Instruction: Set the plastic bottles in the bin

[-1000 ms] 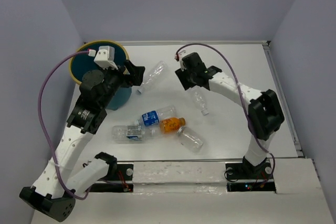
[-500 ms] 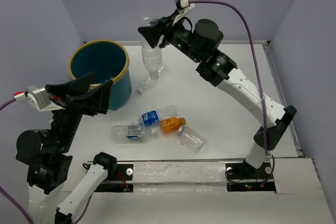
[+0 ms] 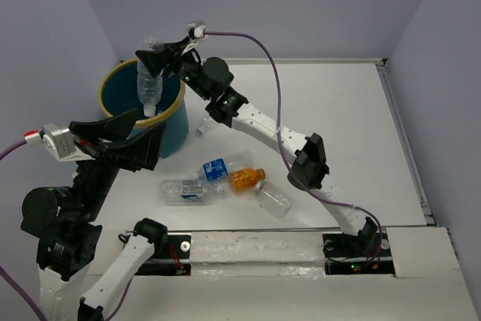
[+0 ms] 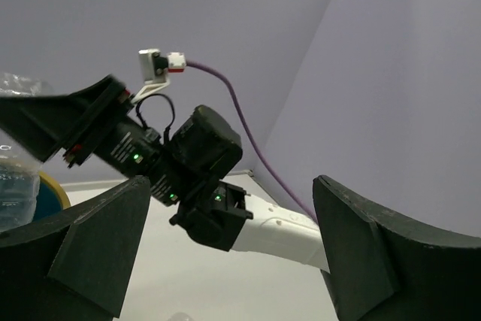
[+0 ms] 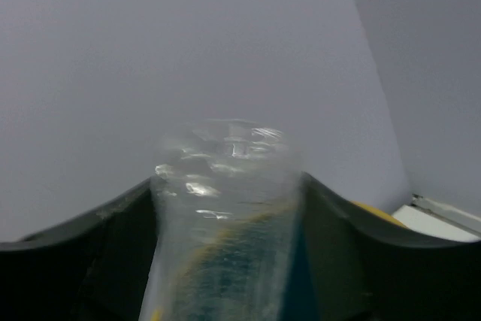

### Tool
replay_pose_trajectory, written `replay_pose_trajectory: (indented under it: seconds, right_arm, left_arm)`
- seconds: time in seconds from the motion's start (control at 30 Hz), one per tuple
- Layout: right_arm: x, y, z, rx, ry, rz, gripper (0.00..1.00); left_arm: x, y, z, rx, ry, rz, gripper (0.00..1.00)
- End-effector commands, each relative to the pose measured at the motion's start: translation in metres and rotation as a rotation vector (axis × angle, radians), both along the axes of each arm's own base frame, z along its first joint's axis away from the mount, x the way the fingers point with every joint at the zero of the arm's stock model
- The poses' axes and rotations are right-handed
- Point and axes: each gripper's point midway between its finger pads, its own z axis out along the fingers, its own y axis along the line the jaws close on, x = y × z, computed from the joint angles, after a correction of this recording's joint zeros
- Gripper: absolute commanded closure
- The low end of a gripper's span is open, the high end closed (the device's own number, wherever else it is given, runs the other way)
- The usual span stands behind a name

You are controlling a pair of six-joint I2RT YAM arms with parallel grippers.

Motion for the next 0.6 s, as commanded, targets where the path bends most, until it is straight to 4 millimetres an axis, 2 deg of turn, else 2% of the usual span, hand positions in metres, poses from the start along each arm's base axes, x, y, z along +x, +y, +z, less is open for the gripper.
replay_pose_trajectory:
  seconds: [0.0, 0.03, 0.07, 0.13, 0.17, 0.27, 0.3, 0.37, 0.4, 0.43, 0.47, 0.5, 0.53, 0.57]
  right_arm:
    - [-0.005, -0.015, 0.030, 0.073, -0.069, -0.057, 0.10]
    - [-0.005, -0.012, 0.028, 0.043, -0.077, -0.054, 0.04]
    - [-0.014, -0.011, 0.035, 0.010, -0.111, -0.053, 0.00]
    - [-0.018, -0.016, 0.043, -0.012, -0.145, -0.068, 0.00]
    - [-0.024, -0.026, 0.054, -0.030, -0.166, -0.082, 0.00]
    - [-0.035, -0.040, 0.063, -0.063, -0.182, -0.088, 0.01]
    - [-0.030, -0.060, 0.066, -0.080, -0.167, -0.100, 0.01]
    - [-0.026, -0.080, 0.061, -0.096, -0.127, -0.108, 0.02]
    - [-0.023, -0.092, 0.057, -0.098, -0.098, -0.110, 0.04]
    - [-0.018, -0.117, 0.041, -0.135, -0.055, -0.135, 0.06]
    - [-0.015, -0.132, 0.030, -0.152, -0.028, -0.150, 0.07]
    - [-0.019, -0.154, 0.003, -0.195, 0.030, -0.158, 0.09]
    - [-0.010, -0.177, -0.014, -0.223, 0.061, -0.186, 0.09]
    - [-0.012, -0.191, -0.033, -0.246, 0.103, -0.179, 0.10]
  left_arm:
    - [-0.003, -0.005, 0.001, 0.032, -0.021, -0.026, 0.01]
    - [0.000, -0.006, -0.001, 0.037, -0.015, -0.024, 0.01]
    - [0.004, -0.008, -0.002, 0.041, -0.006, -0.027, 0.01]
    - [0.010, -0.013, -0.005, 0.046, 0.007, -0.037, 0.01]
    - [0.015, -0.017, -0.006, 0.051, 0.016, -0.047, 0.01]
    - [0.026, -0.025, -0.009, 0.062, 0.038, -0.067, 0.01]
    - [0.031, -0.031, -0.009, 0.072, 0.043, -0.085, 0.01]
    - [0.039, -0.037, -0.010, 0.079, 0.049, -0.099, 0.01]
    - [0.049, -0.042, -0.013, 0.085, 0.064, -0.102, 0.01]
    - [0.057, -0.044, -0.017, 0.090, 0.077, -0.098, 0.01]
    - [0.064, -0.045, -0.016, 0.087, 0.075, -0.085, 0.01]
    - [0.082, -0.048, -0.031, 0.097, 0.118, -0.061, 0.01]
    - [0.092, -0.049, -0.038, 0.102, 0.138, -0.046, 0.01]
    - [0.110, -0.057, -0.055, 0.123, 0.188, -0.040, 0.01]
